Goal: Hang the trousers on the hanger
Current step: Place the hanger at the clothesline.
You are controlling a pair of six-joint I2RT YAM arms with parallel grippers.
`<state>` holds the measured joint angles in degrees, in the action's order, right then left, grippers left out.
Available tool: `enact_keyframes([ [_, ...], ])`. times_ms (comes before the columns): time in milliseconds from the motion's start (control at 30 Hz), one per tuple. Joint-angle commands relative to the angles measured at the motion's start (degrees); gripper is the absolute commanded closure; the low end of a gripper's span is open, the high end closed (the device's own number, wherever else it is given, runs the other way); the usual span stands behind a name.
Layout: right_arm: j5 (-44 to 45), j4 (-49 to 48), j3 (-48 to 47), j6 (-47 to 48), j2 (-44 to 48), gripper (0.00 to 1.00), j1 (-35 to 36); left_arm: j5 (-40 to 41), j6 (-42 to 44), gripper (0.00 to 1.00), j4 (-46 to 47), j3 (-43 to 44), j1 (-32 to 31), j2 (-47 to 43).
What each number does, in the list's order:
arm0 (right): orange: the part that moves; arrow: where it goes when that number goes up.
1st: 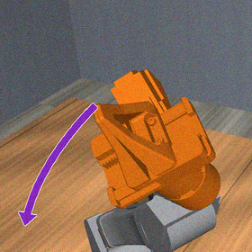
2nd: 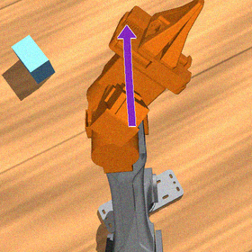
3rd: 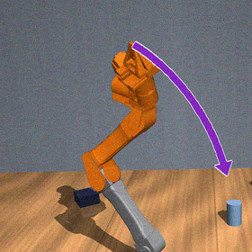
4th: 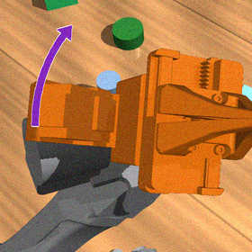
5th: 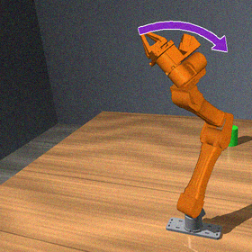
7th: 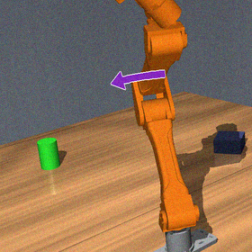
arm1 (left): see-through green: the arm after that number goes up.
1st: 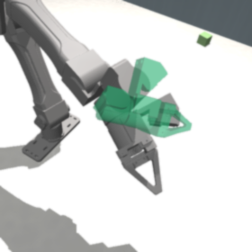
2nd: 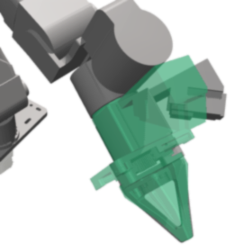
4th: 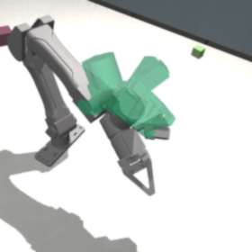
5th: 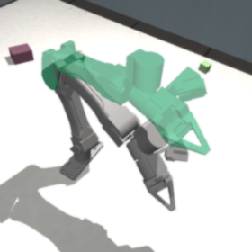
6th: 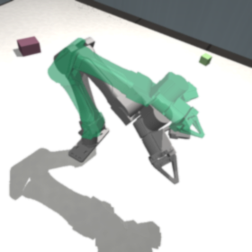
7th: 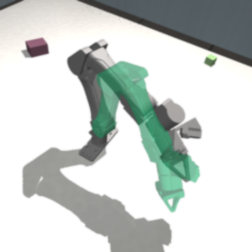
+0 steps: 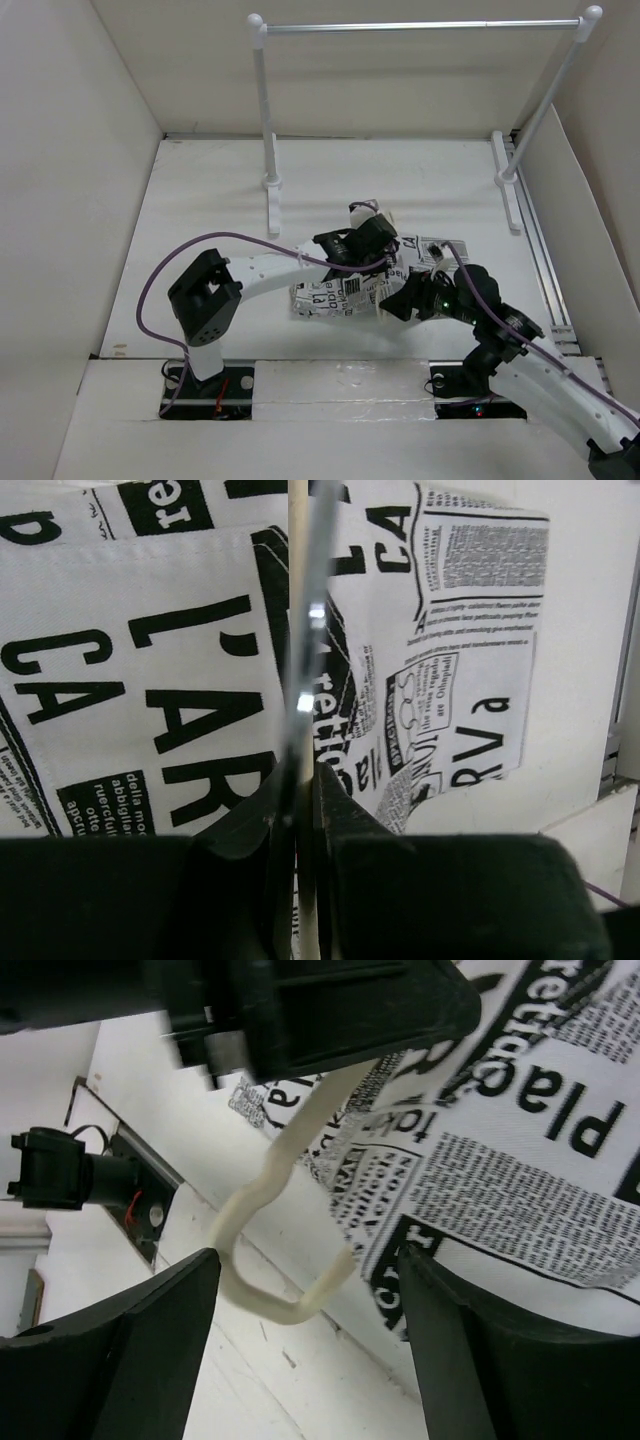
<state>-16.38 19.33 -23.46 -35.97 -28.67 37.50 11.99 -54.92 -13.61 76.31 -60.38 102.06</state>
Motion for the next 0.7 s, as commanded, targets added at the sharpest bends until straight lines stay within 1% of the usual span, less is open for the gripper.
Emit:
enact_keyframes([
  [0, -5.04, -5.77, -1.50, -1.21, -4.01, 0.22, -3.73, 5.23, -3.34, 1.00, 1.91, -0.46, -2.28, -6.87],
  [33, -5.06, -5.80, -1.41, -1.21, -4.03, 0.22, -3.75, 5.24, -3.36, 1.00, 2.09, -0.72, -2.29, -7.14],
  [67, -6.89, -8.32, -1.24, -1.21, -6.47, 0.22, -3.75, 5.24, -4.49, 1.00, 2.44, -1.16, -2.29, -7.23],
  [133, -7.35, -10.44, -1.32, -1.03, -8.33, 0.22, -4.45, 5.85, -5.02, 1.00, 3.14, -2.13, -2.81, -7.93],
  [267, -9.19, -17.91, -1.41, -1.91, -11.32, 0.30, -4.45, 7.35, -5.46, 1.00, 2.53, -2.31, -3.52, -8.19],
  [333, -9.63, -18.45, -1.93, -1.74, -11.85, 0.37, -4.45, 7.44, -5.82, 1.00, 3.14, -3.01, -3.52, -8.46],
  [367, -9.29, -17.32, -2.28, -1.74, -11.50, 0.45, -4.45, 7.35, -5.82, 1.00, 3.32, -3.36, -3.52, -8.37],
  [400, -8.50, -15.22, -3.94, -1.39, -10.28, 0.46, -4.45, 7.61, -5.90, 1.00, 3.32, -3.54, -3.52, -8.46],
  [433, -7.19, -12.33, -5.18, -1.04, -9.49, 0.47, -4.45, 7.70, -5.90, 1.00, 3.41, -3.63, -3.52, -8.54],
  [467, -3.61, -4.82, -6.76, -0.25, -8.61, 0.46, -4.45, 7.79, -5.73, 1.00, 3.50, -3.71, -3.52, -8.63],
  [533, -0.42, 2.08, -11.41, 1.95, -6.24, 0.43, -3.75, 8.23, -5.55, 1.00, 3.59, -3.72, -3.52, -8.98],
  [567, 1.60, 6.64, -12.39, 2.21, -5.44, 0.40, -3.75, 8.23, -5.38, 1.00, 3.76, -3.63, -3.52, -8.98],
  [600, 1.09, 6.16, -12.48, 2.30, -4.22, 0.36, -3.22, 8.31, -5.29, 1.00, 3.76, -3.37, -3.52, -9.16],
  [633, 1.09, 6.16, -12.48, 2.30, -3.86, 0.36, -3.22, 8.31, -5.29, 1.00, 3.76, -3.36, -3.52, -9.16],
  [667, -1.70, 2.15, -11.61, 1.87, -3.68, 0.33, -3.22, 8.31, -5.03, 1.00, 3.85, -3.10, -3.52, -9.25],
])
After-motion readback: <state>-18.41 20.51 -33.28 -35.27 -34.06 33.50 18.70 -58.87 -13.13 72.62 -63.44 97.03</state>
